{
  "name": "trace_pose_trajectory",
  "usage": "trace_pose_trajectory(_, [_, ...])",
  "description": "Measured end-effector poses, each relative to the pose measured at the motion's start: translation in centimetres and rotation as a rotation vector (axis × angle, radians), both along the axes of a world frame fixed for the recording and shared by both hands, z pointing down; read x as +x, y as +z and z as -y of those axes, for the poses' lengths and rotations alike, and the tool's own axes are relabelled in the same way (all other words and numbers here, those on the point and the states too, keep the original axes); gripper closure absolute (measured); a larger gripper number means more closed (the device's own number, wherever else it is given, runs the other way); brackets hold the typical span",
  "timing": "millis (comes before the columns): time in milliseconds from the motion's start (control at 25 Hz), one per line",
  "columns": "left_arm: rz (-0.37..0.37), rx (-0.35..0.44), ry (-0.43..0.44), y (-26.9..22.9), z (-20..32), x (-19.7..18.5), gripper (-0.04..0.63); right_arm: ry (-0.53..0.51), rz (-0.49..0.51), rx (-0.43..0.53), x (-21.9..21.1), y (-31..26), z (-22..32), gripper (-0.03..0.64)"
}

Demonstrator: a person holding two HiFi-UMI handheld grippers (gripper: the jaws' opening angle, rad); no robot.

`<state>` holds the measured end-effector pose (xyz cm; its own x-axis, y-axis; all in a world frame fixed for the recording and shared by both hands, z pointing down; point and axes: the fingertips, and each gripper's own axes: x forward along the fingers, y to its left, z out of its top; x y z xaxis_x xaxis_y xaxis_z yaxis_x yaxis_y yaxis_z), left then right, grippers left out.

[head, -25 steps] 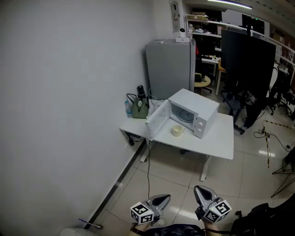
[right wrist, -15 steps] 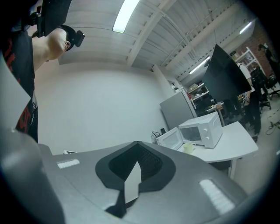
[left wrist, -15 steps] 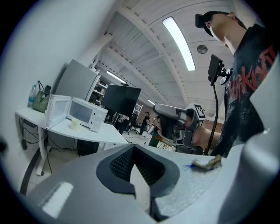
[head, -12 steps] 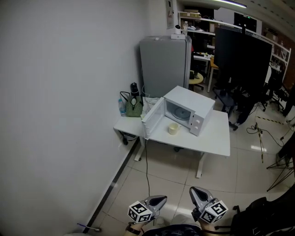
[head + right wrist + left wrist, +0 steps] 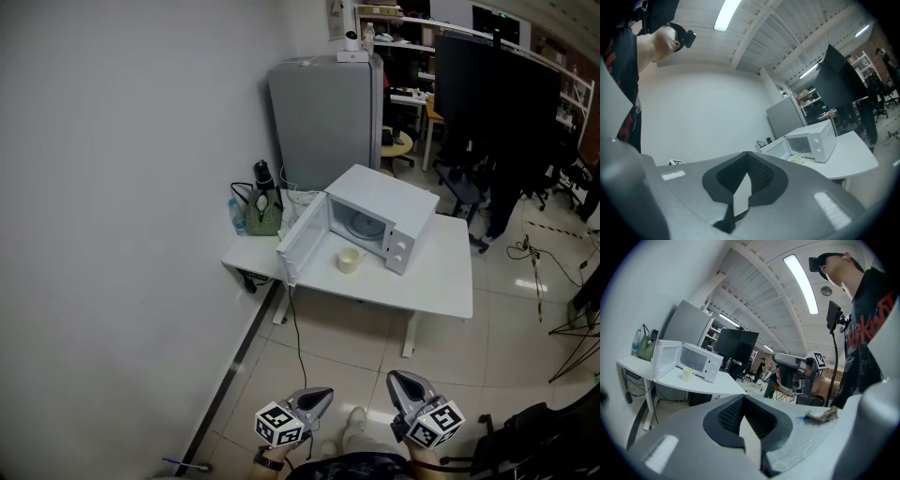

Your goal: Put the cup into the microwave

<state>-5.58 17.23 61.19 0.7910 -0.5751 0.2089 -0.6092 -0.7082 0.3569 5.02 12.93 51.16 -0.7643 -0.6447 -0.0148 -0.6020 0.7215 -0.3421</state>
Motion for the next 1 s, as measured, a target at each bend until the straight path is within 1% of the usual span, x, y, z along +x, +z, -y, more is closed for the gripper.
trace_pose_trajectory(120, [0.024,0.012,0.021,-0.3,4.5,2.0,0.595,0.018,0.036,0.002,1.6,0.6,4.3,0.615])
trace_pose_trajectory(240, [0.015,0.057,0.043,-2.4,8.9,5.0,0.595,0.037,0.06,0.025,4.0,0.2,8.7,0.615])
trace_pose_trajectory(400, [0.05,0.109,0.135,-4.3,13.0,9.4,0.595,0.05,0.077,0.042,6.1,-0.4,13.5,0.615])
trace_pose_trajectory(480, [0.065,0.109,0.163,-4.4,14.3,10.3,0.595,0.049,0.078,0.036,6.2,-0.3,15.3,0.615])
trace_pose_trajectory(640, [0.067,0.022,0.149,-2.5,15.4,9.2,0.595,0.08,0.092,-0.029,6.4,1.3,18.0,0.615])
trace_pose_trajectory(760, [0.062,-0.034,0.137,-0.8,17.1,7.4,0.595,0.111,0.07,-0.067,6.3,2.4,20.4,0.615])
trace_pose_trajectory(880, [0.036,-0.033,0.119,-0.1,19.9,4.9,0.595,0.123,0.033,-0.072,4.8,3.1,22.6,0.617])
trace_pose_trajectory(1000, [0.003,0.013,0.108,-0.4,24.0,2.1,0.595,0.14,-0.004,-0.054,1.9,3.0,25.6,0.617])
